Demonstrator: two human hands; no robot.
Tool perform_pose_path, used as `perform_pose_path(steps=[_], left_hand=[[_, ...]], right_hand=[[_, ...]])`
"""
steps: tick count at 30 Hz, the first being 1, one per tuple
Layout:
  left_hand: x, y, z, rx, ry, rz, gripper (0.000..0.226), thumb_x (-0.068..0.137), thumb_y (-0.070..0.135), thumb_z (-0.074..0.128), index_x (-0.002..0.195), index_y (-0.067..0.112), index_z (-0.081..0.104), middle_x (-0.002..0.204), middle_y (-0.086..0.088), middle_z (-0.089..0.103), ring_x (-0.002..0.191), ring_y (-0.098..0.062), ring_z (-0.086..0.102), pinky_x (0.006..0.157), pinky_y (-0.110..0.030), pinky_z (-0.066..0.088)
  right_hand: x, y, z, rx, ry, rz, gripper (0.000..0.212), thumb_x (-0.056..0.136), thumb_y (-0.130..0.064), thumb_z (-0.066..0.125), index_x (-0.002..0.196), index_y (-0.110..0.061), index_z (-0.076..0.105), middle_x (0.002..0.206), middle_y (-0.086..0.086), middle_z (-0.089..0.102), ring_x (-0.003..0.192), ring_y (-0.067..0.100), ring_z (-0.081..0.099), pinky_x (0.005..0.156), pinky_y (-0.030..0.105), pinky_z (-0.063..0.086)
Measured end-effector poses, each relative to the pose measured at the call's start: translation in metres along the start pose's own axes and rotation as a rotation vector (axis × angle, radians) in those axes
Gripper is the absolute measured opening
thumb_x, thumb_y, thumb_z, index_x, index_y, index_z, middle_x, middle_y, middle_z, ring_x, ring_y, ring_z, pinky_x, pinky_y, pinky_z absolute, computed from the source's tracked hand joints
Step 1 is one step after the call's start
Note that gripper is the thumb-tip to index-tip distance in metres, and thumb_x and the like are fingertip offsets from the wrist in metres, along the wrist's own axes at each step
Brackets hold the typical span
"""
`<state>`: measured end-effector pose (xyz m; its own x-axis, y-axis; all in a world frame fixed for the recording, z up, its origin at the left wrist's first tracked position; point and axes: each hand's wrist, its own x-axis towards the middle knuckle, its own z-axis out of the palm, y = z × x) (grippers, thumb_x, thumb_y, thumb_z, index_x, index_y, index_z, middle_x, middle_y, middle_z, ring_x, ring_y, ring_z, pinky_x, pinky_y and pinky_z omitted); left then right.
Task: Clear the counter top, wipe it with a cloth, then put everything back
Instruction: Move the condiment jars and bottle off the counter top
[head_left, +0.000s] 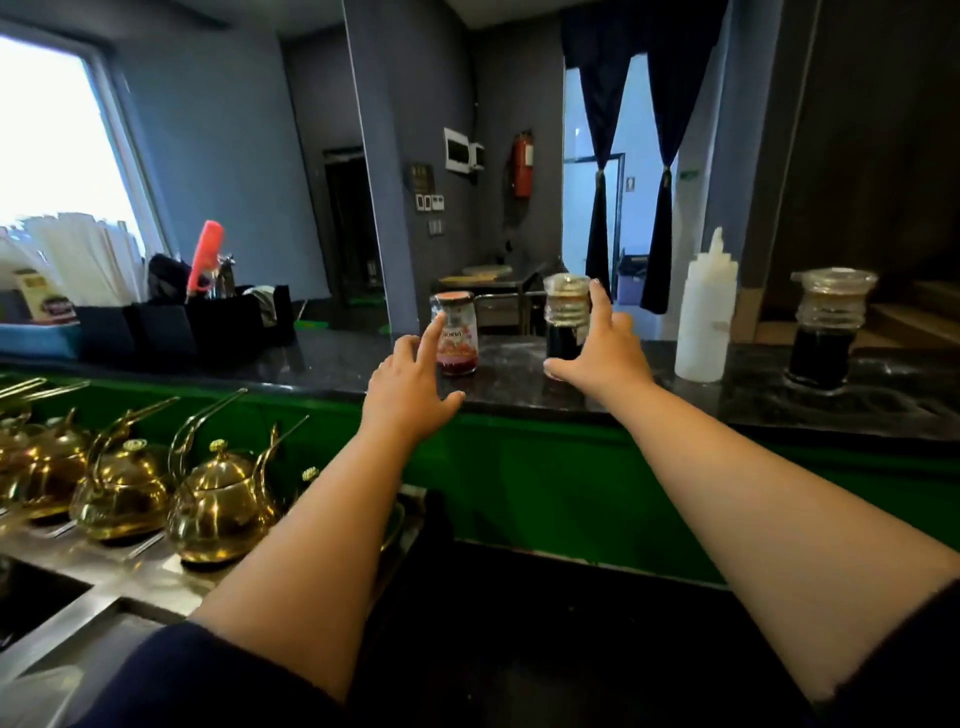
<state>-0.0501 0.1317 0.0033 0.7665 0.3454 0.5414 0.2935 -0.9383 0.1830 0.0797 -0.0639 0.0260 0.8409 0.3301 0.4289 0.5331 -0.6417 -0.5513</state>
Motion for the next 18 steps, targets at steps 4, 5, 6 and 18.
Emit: perform_pose_path(steps=[4, 5, 6, 18], left_hand=[[0.04, -0.003, 0.013, -0.099, 0.011, -0.069, 0.114, 0.078, 0.048, 0.07, 0.14, 0.051, -0.025, 0.145, -0.016, 0.029, 0.117, -0.039, 0.052, 0.09, -0.051, 0.051], [0.048, -0.004, 0.018, -0.135, 0.01, -0.09, 0.117, 0.078, 0.047, 0.071, 0.138, 0.053, -0.028, 0.145, -0.017, 0.028, 0.117, -0.04, 0.052, 0.09, -0.052, 0.051], [0.055, -0.004, 0.024, -0.174, 0.002, -0.11, 0.118, 0.078, 0.046, 0.072, 0.136, 0.054, -0.03, 0.145, -0.019, 0.027, 0.117, -0.041, 0.052, 0.091, -0.053, 0.05], [0.094, -0.003, 0.07, -0.583, 0.084, -0.177, 0.088, 0.081, 0.016, 0.074, 0.138, 0.046, 0.013, 0.122, -0.013, 0.043, 0.101, -0.03, 0.059, 0.083, -0.039, 0.051]], right_hand=[[0.037, 0.0, 0.011, 0.138, 0.04, 0.096, 0.124, 0.072, -0.038, 0.082, 0.15, -0.031, -0.015, 0.152, 0.019, 0.021, 0.136, 0.038, 0.034, 0.104, 0.049, 0.04], [0.043, 0.0, 0.015, 0.182, 0.051, 0.12, 0.124, 0.072, -0.036, 0.082, 0.151, -0.027, -0.013, 0.154, 0.018, 0.021, 0.138, 0.036, 0.031, 0.106, 0.048, 0.037], [0.048, 0.002, 0.02, 0.229, 0.06, 0.145, 0.122, 0.072, -0.034, 0.082, 0.152, -0.024, -0.01, 0.154, 0.016, 0.022, 0.139, 0.035, 0.031, 0.106, 0.047, 0.035], [0.06, 0.018, 0.038, 0.337, 0.105, 0.156, 0.066, 0.08, -0.032, 0.075, 0.133, -0.016, 0.041, 0.126, 0.008, 0.06, 0.114, 0.028, 0.058, 0.09, 0.038, 0.049]])
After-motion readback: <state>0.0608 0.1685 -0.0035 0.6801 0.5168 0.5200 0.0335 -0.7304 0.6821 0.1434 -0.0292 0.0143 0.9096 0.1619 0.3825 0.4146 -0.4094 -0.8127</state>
